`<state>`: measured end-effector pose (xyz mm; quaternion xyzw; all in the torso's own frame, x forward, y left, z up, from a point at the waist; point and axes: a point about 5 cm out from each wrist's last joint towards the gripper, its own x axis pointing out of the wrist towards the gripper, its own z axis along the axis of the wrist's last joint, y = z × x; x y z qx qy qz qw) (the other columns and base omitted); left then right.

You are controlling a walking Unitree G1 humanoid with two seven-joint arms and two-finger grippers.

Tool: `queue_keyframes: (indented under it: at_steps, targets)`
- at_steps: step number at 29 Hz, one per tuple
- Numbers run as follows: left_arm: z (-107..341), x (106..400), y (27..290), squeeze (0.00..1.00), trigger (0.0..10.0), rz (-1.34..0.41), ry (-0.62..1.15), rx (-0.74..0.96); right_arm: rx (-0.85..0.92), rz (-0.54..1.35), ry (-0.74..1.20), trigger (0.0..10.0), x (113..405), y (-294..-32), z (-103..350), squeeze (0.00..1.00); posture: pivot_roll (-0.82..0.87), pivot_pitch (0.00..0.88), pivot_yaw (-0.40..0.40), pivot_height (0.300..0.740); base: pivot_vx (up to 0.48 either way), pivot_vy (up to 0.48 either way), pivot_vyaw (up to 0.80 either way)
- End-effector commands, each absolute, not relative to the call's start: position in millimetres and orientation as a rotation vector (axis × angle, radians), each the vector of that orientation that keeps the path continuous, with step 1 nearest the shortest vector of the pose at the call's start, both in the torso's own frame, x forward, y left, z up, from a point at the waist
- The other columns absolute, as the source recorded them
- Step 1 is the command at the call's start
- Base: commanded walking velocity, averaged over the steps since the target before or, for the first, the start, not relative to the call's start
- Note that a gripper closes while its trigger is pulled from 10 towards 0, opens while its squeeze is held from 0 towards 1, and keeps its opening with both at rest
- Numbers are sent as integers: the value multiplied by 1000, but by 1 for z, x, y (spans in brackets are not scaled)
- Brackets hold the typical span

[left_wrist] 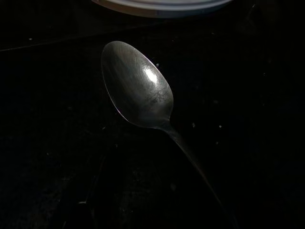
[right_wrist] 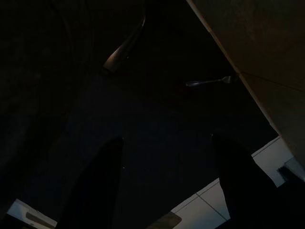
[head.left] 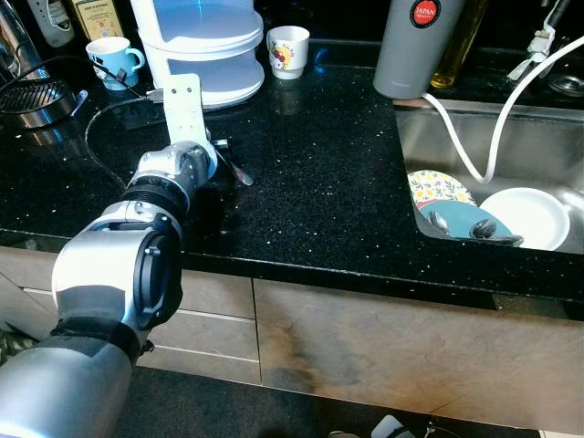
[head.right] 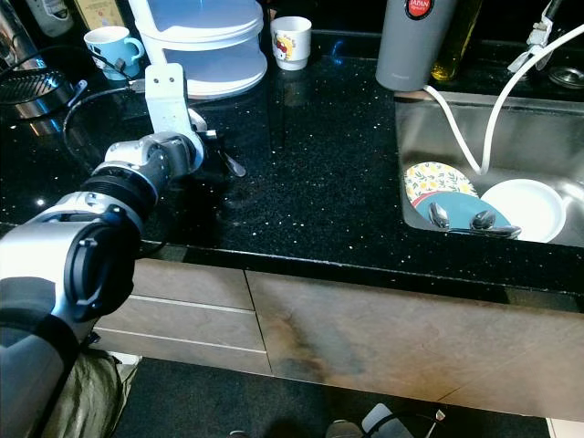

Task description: Kitchen organization

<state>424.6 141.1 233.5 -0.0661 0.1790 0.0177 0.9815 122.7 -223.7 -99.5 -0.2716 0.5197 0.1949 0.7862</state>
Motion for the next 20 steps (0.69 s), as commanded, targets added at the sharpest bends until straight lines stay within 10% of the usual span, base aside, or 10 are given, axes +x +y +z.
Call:
queue_keyframes:
  at_steps: [1,3,6,20]
  targets:
    - [213,420,141,0,10000,40,439,-169,-575,419,1124,10000,119,-222,-101,0,-93,96,53,740,0,0,0]
    - [207,418,140,0,8196,37,466,-209,-575,419,1124,10000,119,-222,-101,0,-96,92,54,740,0,0,0]
    - [200,416,139,0,0,25,503,-255,-574,417,1125,10000,119,-222,-101,0,-98,92,53,740,0,0,0]
    - [187,411,145,0,0,40,568,-268,-581,415,1124,10000,120,-223,-100,0,-92,97,51,740,0,0,0]
